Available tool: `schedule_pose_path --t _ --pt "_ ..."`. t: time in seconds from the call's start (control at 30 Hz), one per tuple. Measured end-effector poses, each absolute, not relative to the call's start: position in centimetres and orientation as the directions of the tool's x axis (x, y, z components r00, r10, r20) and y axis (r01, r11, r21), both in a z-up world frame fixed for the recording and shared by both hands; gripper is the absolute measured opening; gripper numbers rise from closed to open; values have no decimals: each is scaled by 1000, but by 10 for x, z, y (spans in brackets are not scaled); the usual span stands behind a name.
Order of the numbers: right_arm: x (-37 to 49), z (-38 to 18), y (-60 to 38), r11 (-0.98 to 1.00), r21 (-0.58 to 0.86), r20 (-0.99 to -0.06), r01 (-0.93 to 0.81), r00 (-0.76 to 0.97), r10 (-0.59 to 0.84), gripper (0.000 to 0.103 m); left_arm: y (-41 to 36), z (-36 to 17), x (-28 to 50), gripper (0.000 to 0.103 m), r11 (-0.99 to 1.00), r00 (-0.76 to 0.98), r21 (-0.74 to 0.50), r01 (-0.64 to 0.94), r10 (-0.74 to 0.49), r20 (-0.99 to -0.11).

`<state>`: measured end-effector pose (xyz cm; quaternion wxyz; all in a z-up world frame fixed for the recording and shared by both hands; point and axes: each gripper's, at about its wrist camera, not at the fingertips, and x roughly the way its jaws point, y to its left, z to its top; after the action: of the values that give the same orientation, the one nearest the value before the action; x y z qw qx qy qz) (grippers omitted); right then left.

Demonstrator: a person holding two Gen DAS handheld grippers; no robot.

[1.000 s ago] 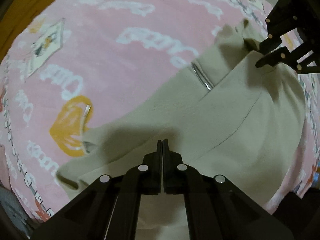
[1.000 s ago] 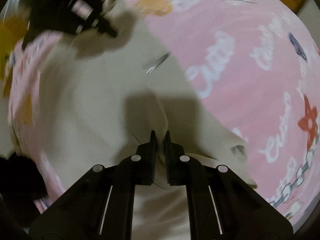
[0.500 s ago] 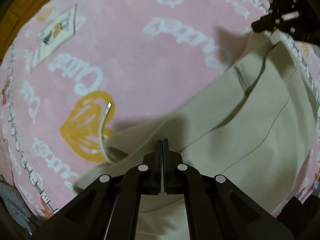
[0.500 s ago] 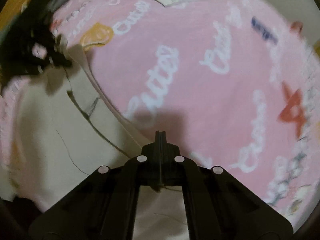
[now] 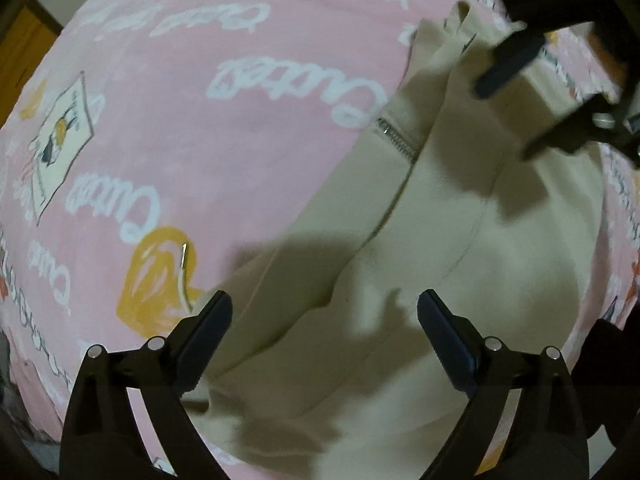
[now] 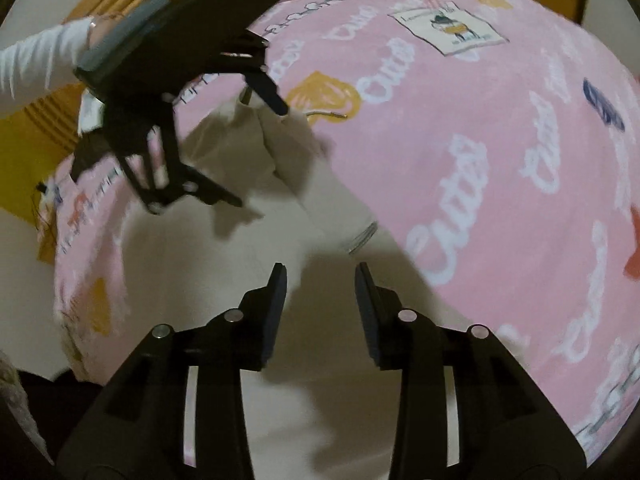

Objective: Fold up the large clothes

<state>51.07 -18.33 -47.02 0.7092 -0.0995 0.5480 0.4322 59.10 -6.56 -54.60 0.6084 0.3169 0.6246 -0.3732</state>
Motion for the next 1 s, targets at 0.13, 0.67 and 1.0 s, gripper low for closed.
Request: schedule_pose_path --t 0.13,0.67,1.0 --pt "499 -470 -200 641 333 -872 -691 33 488 35 -71 -573 590 54 504 -107 -91 859 3 -994" --pt "477 -483 -264 741 404 -860 -537 54 508 35 -44 -582 578 50 564 -163 -154 811 -35 -986" --pt "465 -484 -272 742 455 -831 -492 65 553 36 -33 -581 565 7 572 -167 -155 806 -31 -985"
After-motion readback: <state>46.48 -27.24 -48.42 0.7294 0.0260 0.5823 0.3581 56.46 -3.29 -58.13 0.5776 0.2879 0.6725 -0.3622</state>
